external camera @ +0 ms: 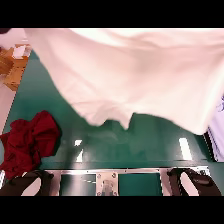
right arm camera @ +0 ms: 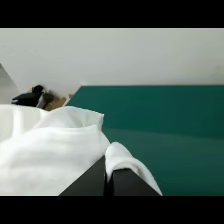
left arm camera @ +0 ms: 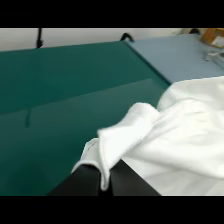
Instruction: Fold the shirts.
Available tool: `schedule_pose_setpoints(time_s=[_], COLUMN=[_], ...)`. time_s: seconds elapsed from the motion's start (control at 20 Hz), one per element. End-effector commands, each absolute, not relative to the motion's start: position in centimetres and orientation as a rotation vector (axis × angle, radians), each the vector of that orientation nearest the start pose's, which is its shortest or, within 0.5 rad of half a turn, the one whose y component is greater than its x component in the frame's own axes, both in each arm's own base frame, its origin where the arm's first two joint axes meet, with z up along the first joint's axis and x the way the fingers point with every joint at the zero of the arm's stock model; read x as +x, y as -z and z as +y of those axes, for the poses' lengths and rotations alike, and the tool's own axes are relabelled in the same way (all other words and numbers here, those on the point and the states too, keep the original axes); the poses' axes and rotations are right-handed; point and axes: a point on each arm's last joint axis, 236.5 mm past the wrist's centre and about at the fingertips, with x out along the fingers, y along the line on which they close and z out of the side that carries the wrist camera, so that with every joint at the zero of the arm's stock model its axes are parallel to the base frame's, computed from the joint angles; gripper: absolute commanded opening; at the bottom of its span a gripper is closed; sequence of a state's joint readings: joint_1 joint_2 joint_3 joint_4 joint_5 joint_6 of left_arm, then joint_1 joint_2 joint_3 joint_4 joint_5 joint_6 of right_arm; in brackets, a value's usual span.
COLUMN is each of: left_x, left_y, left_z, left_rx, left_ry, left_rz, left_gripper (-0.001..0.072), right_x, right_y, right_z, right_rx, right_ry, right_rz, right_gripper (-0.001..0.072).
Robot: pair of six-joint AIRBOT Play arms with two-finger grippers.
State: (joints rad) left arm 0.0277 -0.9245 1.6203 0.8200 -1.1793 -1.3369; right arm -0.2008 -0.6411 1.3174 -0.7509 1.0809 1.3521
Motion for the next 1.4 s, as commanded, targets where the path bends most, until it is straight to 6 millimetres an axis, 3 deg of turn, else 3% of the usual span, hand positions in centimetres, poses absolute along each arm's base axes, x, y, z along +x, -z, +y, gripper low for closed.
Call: schedule_pose_setpoints(time_s=[0.0,0.25,0.35,0.4,0.45,0.5,0.55,0.7,0.85,0.9,1.0,1.1,1.35], left_x=[37.6,46.0,48.6,49.7,50.6,51.1,51.4,51.3,48.6,47.5,44.3,40.7,36.8], left_y=[-31.1,-10.7,-4.4,-2.3,-0.5,0.4,0.7,-1.4,-3.7,-3.7,-1.7,1.7,7.6], left_z=[-9.8,-11.6,-12.5,-12.8,-13.0,-12.7,-12.0,-8.4,-4.0,-3.0,-0.9,0.4,-3.6], left_rx=[-0.183,-0.335,-0.423,-0.472,-0.513,-0.515,-0.514,-0.535,-0.587,-0.612,-0.580,-0.545,-0.605], left_ry=[0.427,0.483,0.497,0.494,0.484,0.472,0.452,0.459,0.487,0.490,0.464,0.405,0.434], left_rz=[0.568,0.921,0.997,1.007,1.012,1.008,1.002,1.012,1.108,1.149,1.284,1.447,1.556], left_gripper=[0.0023,0.0023,0.0024,0.0024,0.0027,0.0284,0.0706,0.0720,0.0720,0.0720,0.0720,0.0720,0.0720], right_x=[31.3,35.4,36.3,36.9,37.6,38.3,38.9,39.3,37.1,36.0,34.1,32.8,32.3], right_y=[-26.9,-5.5,0.4,2.6,4.1,4.7,4.7,2.0,0.5,0.9,2.5,4.0,6.7], right_z=[9.9,12.4,13.3,13.5,13.5,13.1,12.4,7.7,0.4,-2.0,-5.1,-6.3,-5.4], right_rx=[0.459,0.630,0.628,0.621,0.622,0.627,0.618,0.593,0.592,0.610,0.685,0.730,0.779], right_ry=[-0.453,-0.293,-0.225,-0.200,-0.183,-0.169,-0.164,-0.164,-0.063,-0.008,0.080,0.126,0.110], right_rz=[0.484,0.730,0.818,0.862,0.902,0.919,0.929,0.967,1.000,1.013,1.040,1.063,1.131], right_gripper=[0.0015,0.0015,0.0015,0.0016,0.0069,0.0230,0.0336,0.0333,0.0333,0.0333,0.0333,0.0332,0.0287])
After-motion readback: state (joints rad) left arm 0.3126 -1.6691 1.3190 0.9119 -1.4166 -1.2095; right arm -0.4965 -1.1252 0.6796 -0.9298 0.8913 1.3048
